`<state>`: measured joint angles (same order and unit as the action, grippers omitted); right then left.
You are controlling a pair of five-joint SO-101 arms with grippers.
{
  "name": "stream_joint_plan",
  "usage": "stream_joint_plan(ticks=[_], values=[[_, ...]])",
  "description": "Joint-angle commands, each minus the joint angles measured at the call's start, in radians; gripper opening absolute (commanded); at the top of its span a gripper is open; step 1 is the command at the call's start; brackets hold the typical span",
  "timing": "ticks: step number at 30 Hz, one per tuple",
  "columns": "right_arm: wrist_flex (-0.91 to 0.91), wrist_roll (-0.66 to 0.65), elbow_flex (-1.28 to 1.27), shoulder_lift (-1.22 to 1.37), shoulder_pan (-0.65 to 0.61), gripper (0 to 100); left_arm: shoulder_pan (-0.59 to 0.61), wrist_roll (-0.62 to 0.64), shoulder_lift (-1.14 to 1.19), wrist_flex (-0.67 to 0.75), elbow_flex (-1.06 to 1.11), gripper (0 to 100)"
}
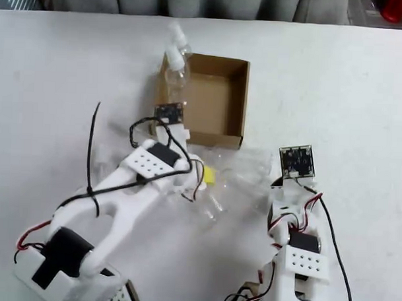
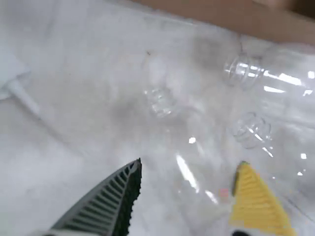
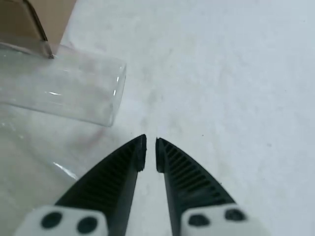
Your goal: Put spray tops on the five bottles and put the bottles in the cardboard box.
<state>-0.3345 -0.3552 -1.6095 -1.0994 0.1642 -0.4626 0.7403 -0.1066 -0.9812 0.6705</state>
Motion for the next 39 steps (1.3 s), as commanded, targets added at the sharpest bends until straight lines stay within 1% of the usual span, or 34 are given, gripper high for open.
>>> stream_joint_plan(ticks=[1, 3, 7, 9, 12, 17, 21, 29, 32, 34, 39], values=[[0.016, -0.012, 0.006, -0.002, 0.004, 1.7, -0.010, 0.012, -0.004, 0.049, -0.006, 15], [0.016, -0.012, 0.006, -0.002, 0.004, 1.7, -0.002, 0.012, -0.004, 0.054, -0.006, 18], [0.016, -0.012, 0.006, -0.001, 0.004, 1.7, 0.013, 0.012, -0.005, 0.054, 0.017, 28], [0.016, -0.012, 0.006, 0.001, 0.004, 1.7, 0.005, 0.014, -0.005, 0.061, 0.043, 31], [0.016, -0.012, 0.006, 0.001, 0.004, 1.7, 0.013, 0.014, -0.005, 0.084, 0.057, 30], [0.016, -0.012, 0.006, 0.004, 0.005, 1.7, 0.047, 0.009, -0.005, 0.072, 0.017, 24], [0.016, -0.012, 0.006, 0.004, 0.005, 1.7, 0.048, -0.060, -0.004, 0.026, -0.040, 21], [0.016, -0.012, 0.006, 0.004, 0.005, 1.7, 0.054, -0.071, 0.021, 0.018, -0.057, 21], [0.016, -0.012, 0.006, 0.004, 0.005, 1.7, 0.056, -0.132, 0.101, 0.017, -0.080, 25], [0.016, -0.012, 0.006, 0.004, 0.005, 1.7, 0.058, -0.146, 0.156, -0.008, -0.109, 30], [0.016, -0.012, 0.006, 0.004, 0.005, 1.7, 0.058, -0.150, 0.240, -0.137, -0.222, 41]])
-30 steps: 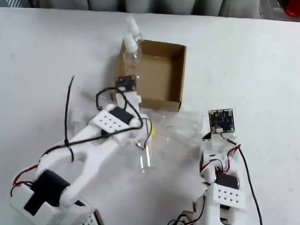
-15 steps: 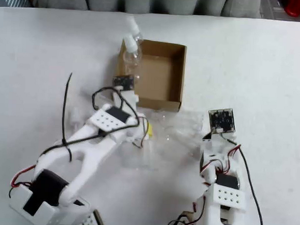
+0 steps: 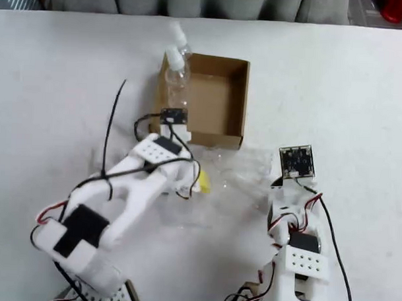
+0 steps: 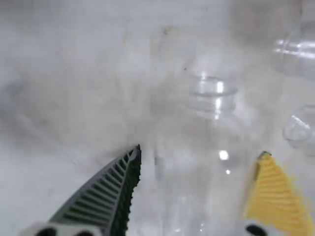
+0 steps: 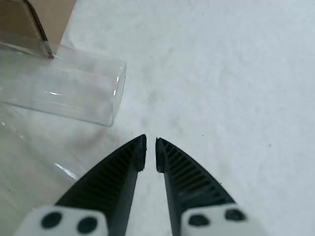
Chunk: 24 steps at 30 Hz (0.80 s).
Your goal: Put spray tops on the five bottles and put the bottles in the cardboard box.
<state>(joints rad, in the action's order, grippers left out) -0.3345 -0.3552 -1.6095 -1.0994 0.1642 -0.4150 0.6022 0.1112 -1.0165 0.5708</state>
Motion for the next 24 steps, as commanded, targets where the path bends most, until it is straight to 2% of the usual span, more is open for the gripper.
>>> stream_joint_plan(ticks=[1, 7, 12, 20, 24], values=[[0.016, -0.012, 0.006, 0.004, 0.005, 1.7, 0.010, -0.014, 0.031, -0.124, -0.144, 43], [0.016, -0.012, 0.006, 0.002, 0.005, 1.7, 0.010, -0.017, 0.039, -0.152, -0.183, 43], [0.016, -0.012, 0.006, 0.002, 0.005, 1.7, 0.008, -0.106, 0.036, -0.153, -0.184, 43], [0.016, -0.012, 0.006, 0.002, 0.004, 1.7, -0.001, -0.106, 0.039, -0.153, -0.222, 43], [0.016, -0.012, 0.006, 0.002, 0.004, 1.7, -0.010, -0.110, 0.045, -0.147, -0.229, 33]])
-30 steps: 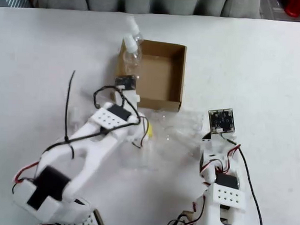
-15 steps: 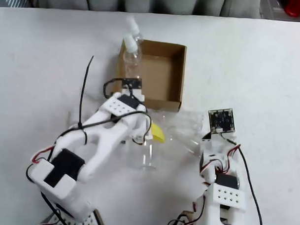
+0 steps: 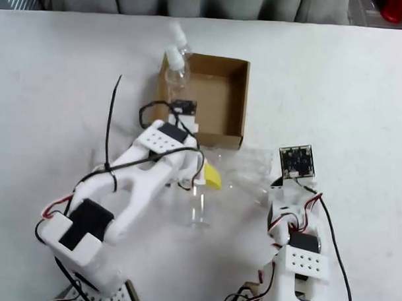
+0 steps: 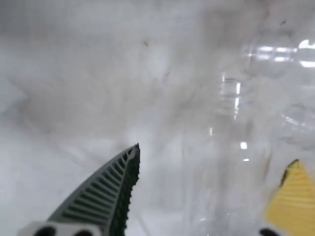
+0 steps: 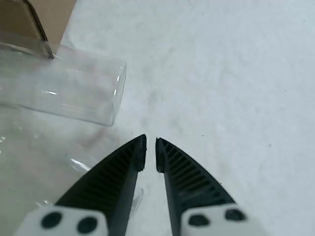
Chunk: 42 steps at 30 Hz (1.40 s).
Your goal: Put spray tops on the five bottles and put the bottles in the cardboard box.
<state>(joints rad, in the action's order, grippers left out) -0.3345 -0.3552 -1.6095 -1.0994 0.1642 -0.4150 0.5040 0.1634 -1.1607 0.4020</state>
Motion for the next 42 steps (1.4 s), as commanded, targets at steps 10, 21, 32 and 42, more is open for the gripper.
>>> stream_joint_plan(ticks=[10, 21, 32, 42], values=[[0.016, -0.012, 0.006, 0.004, 0.004, 1.7, -0.030, -0.035, -0.008, 0.020, -0.061, 22], [0.016, -0.012, 0.006, 0.004, 0.004, 1.7, -0.018, -0.196, -0.010, 0.017, -0.103, 21], [0.016, -0.012, 0.006, 0.002, 0.004, 1.7, -0.018, -0.207, -0.007, 0.061, -0.094, 32], [0.016, -0.012, 0.006, 0.002, 0.004, 1.7, -0.019, -0.207, -0.004, 0.063, -0.094, 37]])
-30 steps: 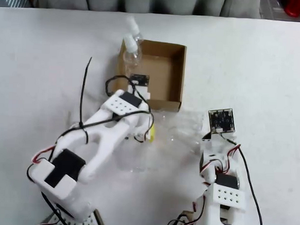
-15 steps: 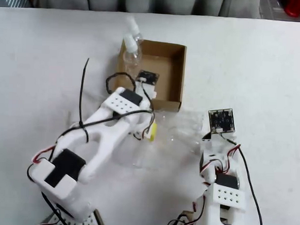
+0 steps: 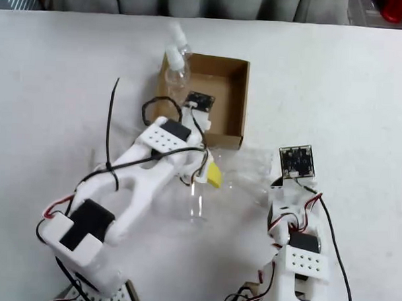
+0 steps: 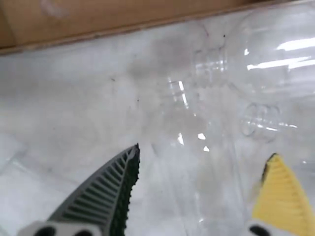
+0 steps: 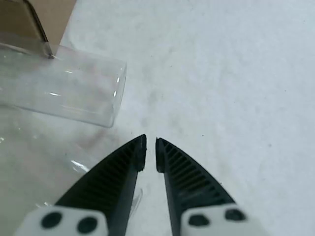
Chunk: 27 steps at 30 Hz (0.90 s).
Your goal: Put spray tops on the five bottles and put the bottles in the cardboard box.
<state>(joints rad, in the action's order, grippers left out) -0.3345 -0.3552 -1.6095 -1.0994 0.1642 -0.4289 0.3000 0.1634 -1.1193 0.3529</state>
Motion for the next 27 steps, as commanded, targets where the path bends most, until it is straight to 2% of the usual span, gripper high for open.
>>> stream_joint_plan(ticks=[1, 4, 9, 14, 21, 24, 27], values=[[0.016, -0.012, 0.006, 0.002, 0.004, 1.7, -0.008, -0.002, -0.001, 0.023, -0.044, 37], [0.016, -0.012, 0.006, 0.002, 0.004, 1.7, -0.015, 0.005, 0.048, 0.023, -0.064, 37], [0.016, -0.012, 0.006, 0.002, 0.004, 1.7, -0.036, 0.087, 0.145, 0.021, -0.126, 37], [0.016, -0.012, 0.006, 0.002, 0.004, 1.7, -0.035, 0.138, 0.117, 0.023, -0.124, 37], [0.016, -0.012, 0.006, 0.002, 0.004, 1.7, -0.036, 0.141, 0.039, 0.029, -0.075, 37], [0.016, -0.012, 0.006, 0.004, 0.004, 1.7, -0.027, 0.140, 0.027, 0.029, -0.075, 27], [0.016, -0.012, 0.006, 0.004, 0.004, 1.7, -0.028, 0.129, 0.031, 0.051, -0.077, 9]])
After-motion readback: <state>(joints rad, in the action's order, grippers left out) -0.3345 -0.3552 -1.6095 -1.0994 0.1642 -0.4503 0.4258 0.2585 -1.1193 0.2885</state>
